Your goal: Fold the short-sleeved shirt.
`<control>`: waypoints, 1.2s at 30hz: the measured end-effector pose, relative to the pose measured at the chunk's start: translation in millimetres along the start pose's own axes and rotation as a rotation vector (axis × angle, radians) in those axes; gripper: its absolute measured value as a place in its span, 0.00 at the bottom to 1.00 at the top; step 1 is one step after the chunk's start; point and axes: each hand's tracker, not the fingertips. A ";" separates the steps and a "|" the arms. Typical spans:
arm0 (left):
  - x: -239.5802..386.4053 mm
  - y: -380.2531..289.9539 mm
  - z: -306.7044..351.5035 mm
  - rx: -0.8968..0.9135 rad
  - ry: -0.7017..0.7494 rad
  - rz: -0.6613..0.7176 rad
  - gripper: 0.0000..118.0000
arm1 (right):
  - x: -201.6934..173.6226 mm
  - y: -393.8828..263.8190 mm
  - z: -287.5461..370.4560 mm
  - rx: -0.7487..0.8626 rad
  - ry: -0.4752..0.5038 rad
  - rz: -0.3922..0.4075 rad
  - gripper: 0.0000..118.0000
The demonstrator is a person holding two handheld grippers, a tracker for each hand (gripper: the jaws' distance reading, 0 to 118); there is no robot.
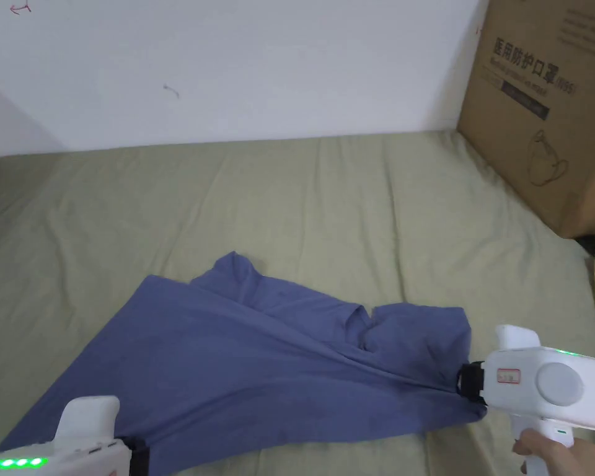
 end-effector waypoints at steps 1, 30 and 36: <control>-3.6 10.7 -5.4 0.005 -0.001 0.002 0.00 | -0.4 -0.2 0.4 0.002 -0.002 0.007 0.05; -62.3 246.4 -232.3 -0.022 0.133 0.030 0.05 | -1.7 -2.3 -15.7 -0.068 -0.057 0.016 0.05; -59.1 248.0 -208.2 -0.055 0.102 0.058 0.01 | -6.9 -1.4 -9.3 -0.059 -0.057 0.013 0.05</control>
